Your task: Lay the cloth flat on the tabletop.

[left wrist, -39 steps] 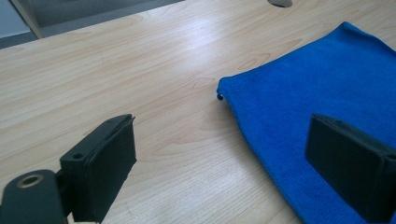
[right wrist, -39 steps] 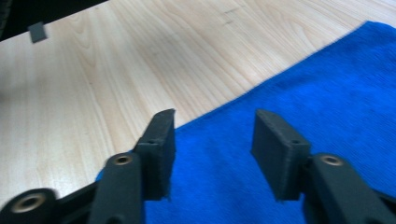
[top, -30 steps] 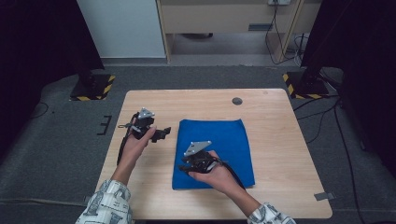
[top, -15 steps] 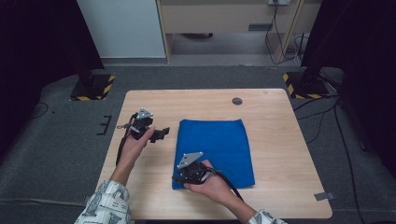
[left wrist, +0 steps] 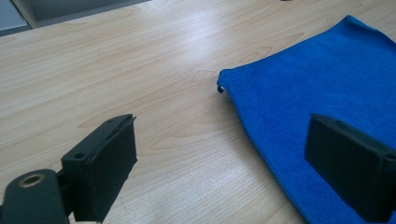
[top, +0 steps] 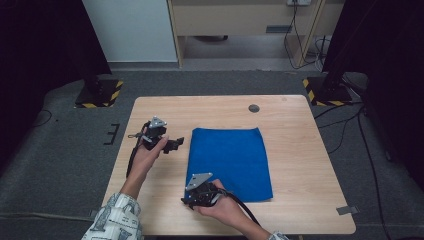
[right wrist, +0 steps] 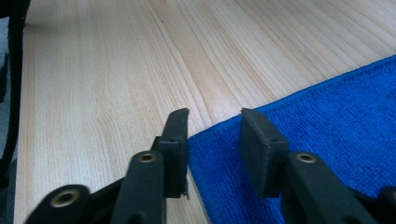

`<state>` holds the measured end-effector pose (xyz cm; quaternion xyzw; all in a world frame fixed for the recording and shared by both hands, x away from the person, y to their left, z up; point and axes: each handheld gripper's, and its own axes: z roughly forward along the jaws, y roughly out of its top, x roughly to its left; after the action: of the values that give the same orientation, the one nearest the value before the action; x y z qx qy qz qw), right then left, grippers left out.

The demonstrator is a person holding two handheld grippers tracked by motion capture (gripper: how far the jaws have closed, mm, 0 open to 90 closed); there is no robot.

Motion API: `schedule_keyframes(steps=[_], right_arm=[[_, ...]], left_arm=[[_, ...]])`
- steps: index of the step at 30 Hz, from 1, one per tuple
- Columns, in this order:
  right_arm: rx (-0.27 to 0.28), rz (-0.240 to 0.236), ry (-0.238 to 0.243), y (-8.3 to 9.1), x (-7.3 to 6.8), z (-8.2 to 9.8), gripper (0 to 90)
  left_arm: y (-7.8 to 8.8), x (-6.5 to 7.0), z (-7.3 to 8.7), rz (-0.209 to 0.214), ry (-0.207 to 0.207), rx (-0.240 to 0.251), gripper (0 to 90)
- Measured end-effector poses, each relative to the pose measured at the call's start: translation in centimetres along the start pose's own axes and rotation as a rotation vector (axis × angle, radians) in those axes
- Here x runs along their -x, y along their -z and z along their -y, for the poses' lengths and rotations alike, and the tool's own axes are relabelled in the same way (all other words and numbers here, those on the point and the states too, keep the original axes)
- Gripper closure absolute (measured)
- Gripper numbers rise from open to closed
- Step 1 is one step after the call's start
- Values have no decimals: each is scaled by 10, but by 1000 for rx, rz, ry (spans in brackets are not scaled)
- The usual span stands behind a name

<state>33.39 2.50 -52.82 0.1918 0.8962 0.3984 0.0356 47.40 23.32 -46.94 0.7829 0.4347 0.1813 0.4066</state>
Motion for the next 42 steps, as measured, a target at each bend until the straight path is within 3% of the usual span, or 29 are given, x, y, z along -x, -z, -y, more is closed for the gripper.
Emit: schedule_keyframes(steps=[4, 7, 15, 21, 24, 31, 38, 42], right_arm=[[1, 22, 11, -2, -4, 0, 514], [-3, 42, 29, -2, -6, 0, 508], [-1, 76, 59, -1, -3, 1, 669], [0, 83, 26, 0, 4, 1, 831], [6, 76, 2, 1, 5, 0, 855], [30, 58, -4, 4, 1, 0, 868], [47, 35, -21, 4, -6, -2, 870], [53, 38, -21, 4, -11, -5, 870]], left_arm=[[-1, 1, 0, 1, 2, -1, 89], [-1, 1, 0, 2, -1, -3, 89], [-3, 3, 0, 7, 5, 0, 90], [-7, 6, -1, 13, 11, -8, 95], [-9, 7, -2, 18, 14, -8, 101], [-20, 10, -5, 22, 14, -21, 125], [-38, 16, -13, 4, -6, -54, 230], [-49, 14, -16, -12, -7, -68, 345]])
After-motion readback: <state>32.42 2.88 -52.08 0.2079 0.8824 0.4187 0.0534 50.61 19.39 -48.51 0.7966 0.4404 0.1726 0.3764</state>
